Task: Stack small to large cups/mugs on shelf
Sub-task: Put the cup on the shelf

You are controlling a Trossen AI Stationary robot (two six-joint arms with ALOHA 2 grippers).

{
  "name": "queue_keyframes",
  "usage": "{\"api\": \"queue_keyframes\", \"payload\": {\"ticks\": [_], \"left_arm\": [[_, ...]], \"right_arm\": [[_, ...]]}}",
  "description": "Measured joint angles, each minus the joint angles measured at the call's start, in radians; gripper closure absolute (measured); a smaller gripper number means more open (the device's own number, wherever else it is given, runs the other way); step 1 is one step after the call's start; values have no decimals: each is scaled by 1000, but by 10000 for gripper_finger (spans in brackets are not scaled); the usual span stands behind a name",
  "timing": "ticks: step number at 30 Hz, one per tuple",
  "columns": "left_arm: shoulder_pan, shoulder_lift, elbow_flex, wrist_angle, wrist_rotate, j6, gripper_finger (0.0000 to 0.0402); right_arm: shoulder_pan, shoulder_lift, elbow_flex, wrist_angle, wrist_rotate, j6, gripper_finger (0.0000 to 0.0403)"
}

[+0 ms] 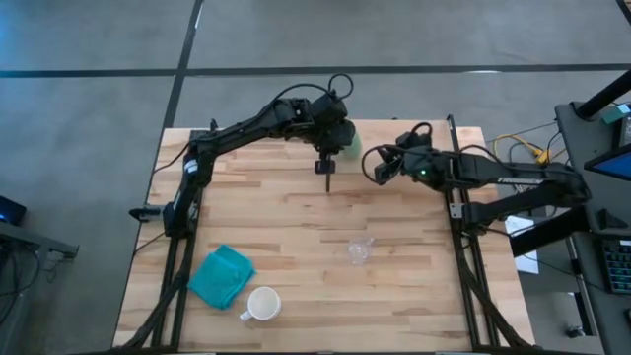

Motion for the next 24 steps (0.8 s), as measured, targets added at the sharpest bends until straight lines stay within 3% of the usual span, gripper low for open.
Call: {"api": "queue_keyframes", "payload": {"ticks": [11,17,24], "left_arm": [[0,0,0,16,2,27,389],[0,0,-1,8,2,34,389],[2,0,-2,10,2,36,388]], "right_arm": [[-18,106,0,26,-7,21,307],[-74,147,0,115,-136,-8,307],[-96,140,0,164,-152,-53,307]]}}
